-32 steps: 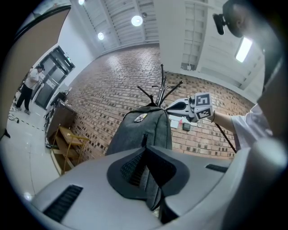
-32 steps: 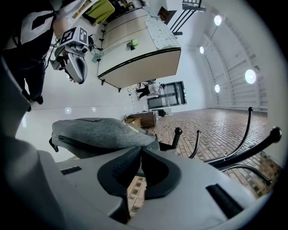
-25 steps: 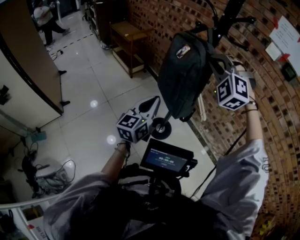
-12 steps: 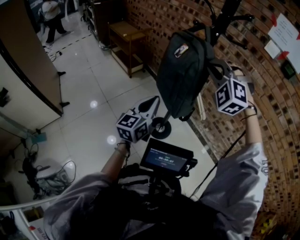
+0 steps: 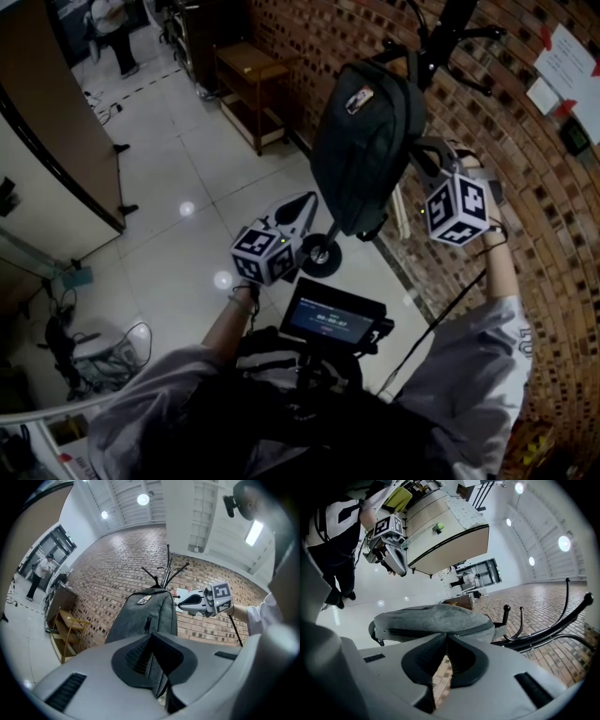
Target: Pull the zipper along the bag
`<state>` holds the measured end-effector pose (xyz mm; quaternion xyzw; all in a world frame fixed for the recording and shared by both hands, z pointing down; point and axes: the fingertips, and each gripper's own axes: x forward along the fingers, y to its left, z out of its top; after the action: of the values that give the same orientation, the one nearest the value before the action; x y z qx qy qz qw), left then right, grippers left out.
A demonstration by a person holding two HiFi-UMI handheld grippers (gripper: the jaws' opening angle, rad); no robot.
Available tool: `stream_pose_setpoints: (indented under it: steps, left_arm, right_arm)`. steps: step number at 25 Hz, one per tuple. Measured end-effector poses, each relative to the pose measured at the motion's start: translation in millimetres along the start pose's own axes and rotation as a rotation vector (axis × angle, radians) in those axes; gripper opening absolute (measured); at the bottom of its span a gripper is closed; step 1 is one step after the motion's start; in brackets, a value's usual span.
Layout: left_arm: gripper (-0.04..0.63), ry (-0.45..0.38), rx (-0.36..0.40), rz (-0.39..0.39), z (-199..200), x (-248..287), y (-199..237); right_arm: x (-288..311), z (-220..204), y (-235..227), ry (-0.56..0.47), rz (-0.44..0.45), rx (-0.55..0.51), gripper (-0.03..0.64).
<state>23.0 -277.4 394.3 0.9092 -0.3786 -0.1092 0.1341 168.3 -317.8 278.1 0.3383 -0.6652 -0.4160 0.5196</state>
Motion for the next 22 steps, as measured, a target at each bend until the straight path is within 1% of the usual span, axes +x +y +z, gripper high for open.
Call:
stream_pose_setpoints:
  steps: [5,8,12,15,19,22]
  left_arm:
    - [0.008,0.004,0.000,-0.008,-1,0,-3]
    - [0.008,0.011,0.005,-0.011,-4,-1,-7]
    - [0.008,0.015,0.007,-0.007,-6,-2,-8]
    - [0.008,0.014,0.009,-0.002,-6,-3,-10]
    - [0.008,0.018,0.013,0.003,-7,-5,-10]
    - [0.008,0.027,0.017,0.001,-9,-6,-11]
  right_arm:
    - [-2,-1,17,-0.003,0.008,0.044,0.021]
    - [-2,-2,25,-0.005,0.015,0.044,0.025]
    - [-2,-1,26,-0.020,0.015,0.071,0.025]
    - [-2,-3,29,-0.028,0.020,0.067,0.025]
    - [-6,-1,30,-0.031,0.004,0.104,0.025]
    - [-8,-2,35,-0.034,0.010,0.120,0.025]
